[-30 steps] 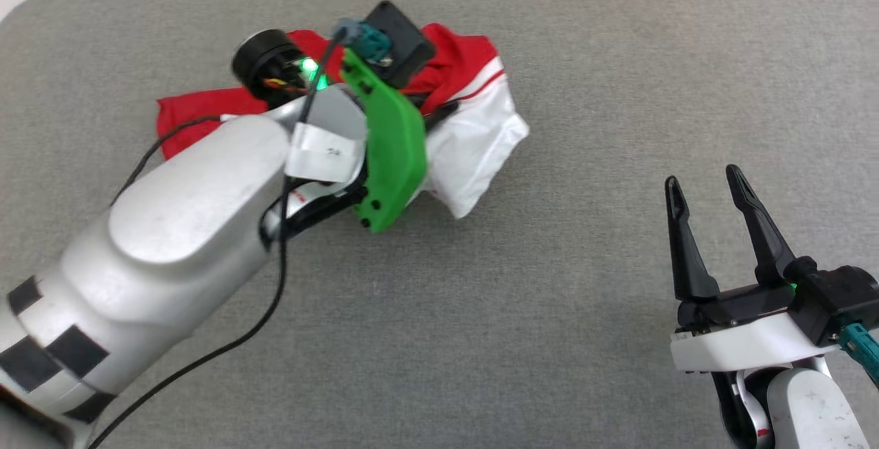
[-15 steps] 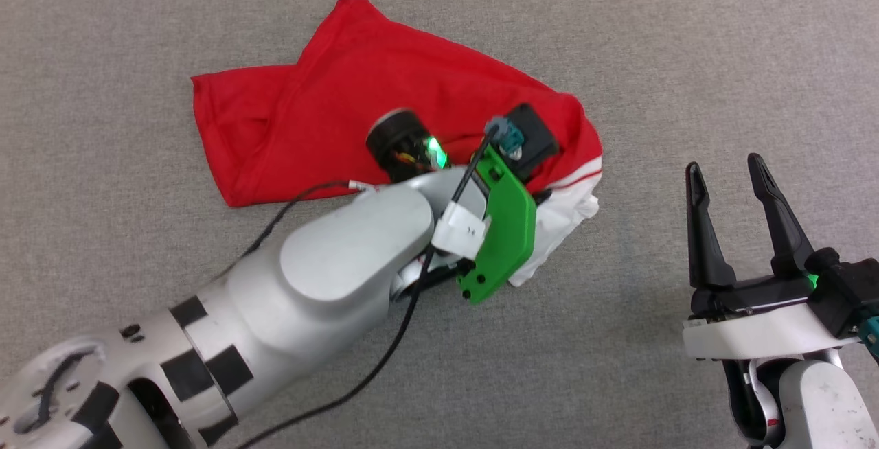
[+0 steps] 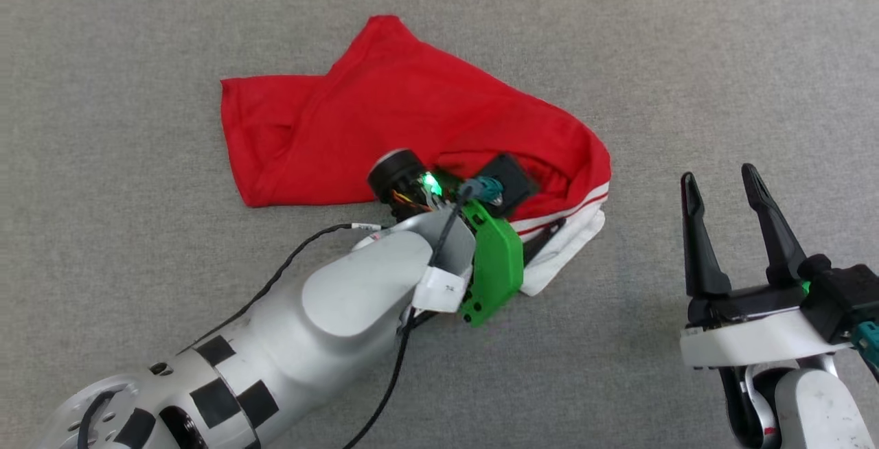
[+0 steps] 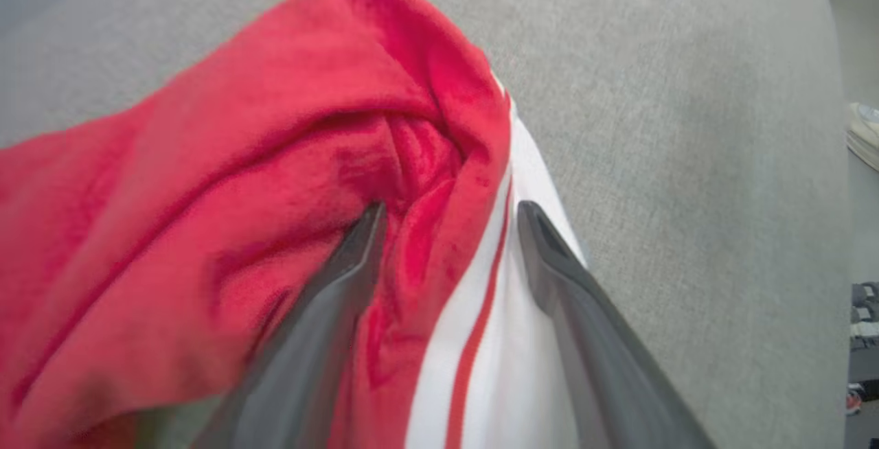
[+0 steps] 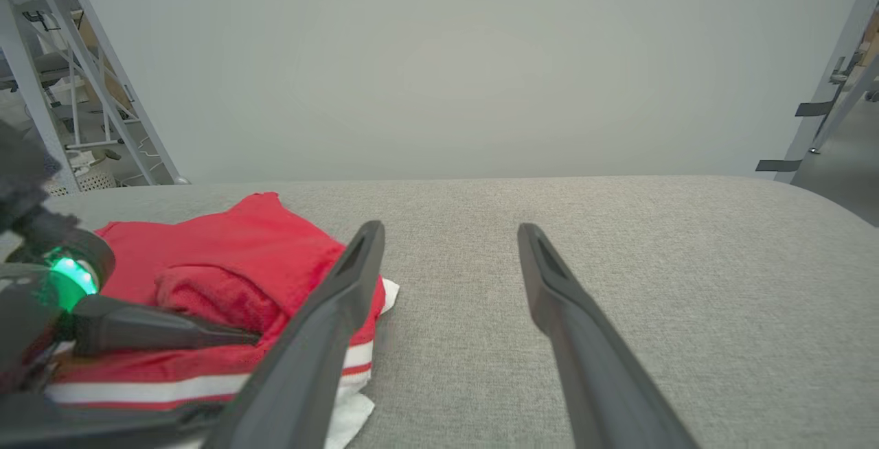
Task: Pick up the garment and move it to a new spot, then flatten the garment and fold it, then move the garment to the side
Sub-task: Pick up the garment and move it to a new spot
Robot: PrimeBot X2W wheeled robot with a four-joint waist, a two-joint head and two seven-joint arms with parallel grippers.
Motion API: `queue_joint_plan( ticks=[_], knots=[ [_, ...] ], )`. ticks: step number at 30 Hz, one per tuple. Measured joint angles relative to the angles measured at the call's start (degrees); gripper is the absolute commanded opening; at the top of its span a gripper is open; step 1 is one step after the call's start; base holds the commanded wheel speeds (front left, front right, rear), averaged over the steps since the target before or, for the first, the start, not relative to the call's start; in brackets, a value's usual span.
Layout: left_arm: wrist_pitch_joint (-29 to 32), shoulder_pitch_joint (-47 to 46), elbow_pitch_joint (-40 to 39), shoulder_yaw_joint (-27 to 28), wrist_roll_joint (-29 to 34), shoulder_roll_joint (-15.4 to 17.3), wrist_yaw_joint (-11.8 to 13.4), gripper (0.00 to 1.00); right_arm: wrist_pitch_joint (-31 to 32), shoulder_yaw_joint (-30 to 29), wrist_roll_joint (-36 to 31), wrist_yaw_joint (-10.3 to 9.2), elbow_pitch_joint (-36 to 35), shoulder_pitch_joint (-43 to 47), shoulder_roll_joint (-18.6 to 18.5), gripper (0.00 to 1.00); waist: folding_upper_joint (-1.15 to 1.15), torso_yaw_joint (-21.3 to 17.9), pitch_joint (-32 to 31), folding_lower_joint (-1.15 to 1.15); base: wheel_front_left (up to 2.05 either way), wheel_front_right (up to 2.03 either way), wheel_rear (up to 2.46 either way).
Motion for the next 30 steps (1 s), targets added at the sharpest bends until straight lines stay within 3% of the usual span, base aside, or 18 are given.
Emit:
queue_joint_plan(
  ticks=[7, 12, 18, 23, 30],
  knots=[
    [-15.21, 2.5, 0.98, 5.08, 1.81, -0.56, 6.26, 1.0, 0.0, -0.6, -0.11, 0.0, 0.49, 4.43, -0.1, 1.0, 0.0, 1.51, -5.72, 0.0, 0.0, 0.0, 0.0],
    [-18.08, 7.16, -2.07, 10.83, 3.46, 2.03, 13.79, 1.0, 0.0, -1.12, -0.42, 0.0, 0.44, 5.86, -0.19, 1.0, 0.0, 3.13, -9.69, 0.0, 0.0, 0.0, 0.0],
    [-18.16, 16.86, -12.04, 24.09, 9.56, 7.24, 22.23, 1.0, 0.0, -2.1, -0.6, 0.0, 0.34, 6.92, -0.21, 1.0, 0.0, 5.4, -12.94, 0.0, 0.0, 0.0, 0.0],
    [-18.16, 28.08, -17.62, 34.32, 14.23, 9.68, 25.62, 1.0, 0.0, -2.7, -0.63, 0.0, 0.29, 7.91, -0.19, 1.0, 0.0, 6.75, -15.12, 0.0, 0.0, 0.0, 0.0],
    [-18.16, 41.2, -22.3, 46.63, 18.76, 9.48, 26.37, 1.0, 0.0, -2.78, -0.58, 0.0, 0.4, 9.29, -0.14, 1.0, 0.0, 7.58, -17.32, 0.0, 0.0, 0.0, 0.0]
  ],
)
